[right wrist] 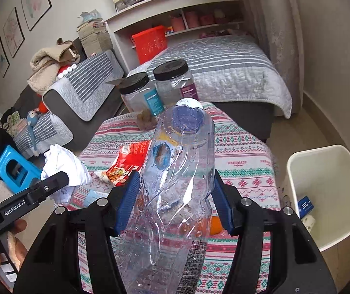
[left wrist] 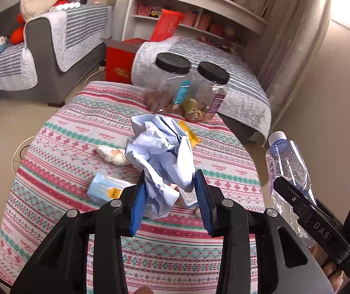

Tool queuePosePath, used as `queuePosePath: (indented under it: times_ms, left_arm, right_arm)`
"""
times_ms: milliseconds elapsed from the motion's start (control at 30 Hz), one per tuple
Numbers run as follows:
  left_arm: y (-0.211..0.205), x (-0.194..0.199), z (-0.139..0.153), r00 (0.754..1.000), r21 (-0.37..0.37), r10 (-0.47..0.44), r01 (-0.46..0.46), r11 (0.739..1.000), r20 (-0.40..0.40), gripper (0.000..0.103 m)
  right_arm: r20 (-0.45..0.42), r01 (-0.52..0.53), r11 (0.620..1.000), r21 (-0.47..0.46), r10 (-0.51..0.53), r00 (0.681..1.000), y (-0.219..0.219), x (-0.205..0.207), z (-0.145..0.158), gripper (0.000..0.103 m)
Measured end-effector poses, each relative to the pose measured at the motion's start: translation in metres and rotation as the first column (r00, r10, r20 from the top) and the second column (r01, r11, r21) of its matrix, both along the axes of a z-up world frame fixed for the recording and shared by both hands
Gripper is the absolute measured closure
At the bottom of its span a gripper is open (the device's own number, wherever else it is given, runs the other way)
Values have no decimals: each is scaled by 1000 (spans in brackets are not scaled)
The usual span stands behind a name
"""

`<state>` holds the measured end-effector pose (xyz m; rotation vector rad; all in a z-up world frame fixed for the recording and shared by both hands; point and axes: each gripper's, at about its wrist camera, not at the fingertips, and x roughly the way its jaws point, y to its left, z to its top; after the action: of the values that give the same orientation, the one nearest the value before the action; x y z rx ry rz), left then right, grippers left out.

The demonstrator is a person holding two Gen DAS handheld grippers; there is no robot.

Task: Collect trash
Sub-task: 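Carry the crumpled paper and bottle to the white bin and release them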

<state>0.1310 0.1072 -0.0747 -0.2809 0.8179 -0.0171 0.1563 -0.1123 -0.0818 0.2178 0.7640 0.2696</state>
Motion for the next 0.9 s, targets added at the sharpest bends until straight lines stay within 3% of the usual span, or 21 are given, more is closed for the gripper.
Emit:
queuePosePath:
  times_ms: [400,767,900]
  left_arm:
    - [-80,7,4,992,16,-121,121,993,37,65]
    - [-170,19,-7,970,-4,-241,241,970,27,65]
    - [-204,22,-13,957,-1,-291,291,957,21,65]
  right_arm:
    - [66,201,978,-54,-198,978,-100,-13,12,48]
    - [28,375,918,-126,-375,927,-190,-17,-13,46]
    - [38,418,901,-114,-416,909,-215,-25,-14,26]
